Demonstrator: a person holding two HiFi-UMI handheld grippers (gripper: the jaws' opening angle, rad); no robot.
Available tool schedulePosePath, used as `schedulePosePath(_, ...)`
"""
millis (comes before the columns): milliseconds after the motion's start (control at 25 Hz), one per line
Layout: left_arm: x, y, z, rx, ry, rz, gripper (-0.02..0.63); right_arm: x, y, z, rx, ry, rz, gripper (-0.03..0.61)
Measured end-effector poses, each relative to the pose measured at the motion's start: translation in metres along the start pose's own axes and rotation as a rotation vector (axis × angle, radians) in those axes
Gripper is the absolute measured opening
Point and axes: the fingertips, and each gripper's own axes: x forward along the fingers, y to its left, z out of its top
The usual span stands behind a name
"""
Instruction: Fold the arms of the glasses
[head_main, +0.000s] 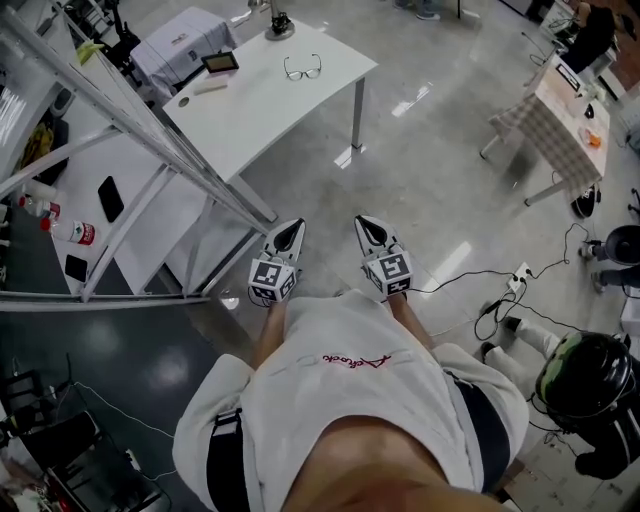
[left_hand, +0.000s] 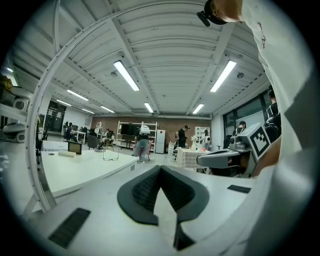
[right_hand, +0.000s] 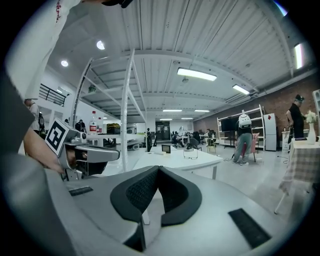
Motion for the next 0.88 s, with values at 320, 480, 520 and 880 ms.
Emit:
schedulePosePath(320, 0.013, 0.008, -0.001, -0.003, -0.002, 0.015, 0.021, 0.014, -0.010, -0.002, 0.003, 0.003, 0.019, 0.014)
schedulePosePath(480, 0.026, 0.013, 0.003, 0.002, -0.010, 0.012, 0.021, 0.020, -0.017, -0.001, -0.002, 0.000, 0.017, 0.014)
schedulePosePath(520, 0.029, 0.015, 0.004, 0.003, -0.011, 0.011, 0.021, 0.022, -0.019, 0.000, -0.002, -0.001, 0.017, 0.014)
schedulePosePath(880, 0.064, 0.042, 0.004, -0.012, -0.019, -0.009, 0.021, 0.059, -0.035, 0.001, -0.021, 0.008, 0.017, 0.014)
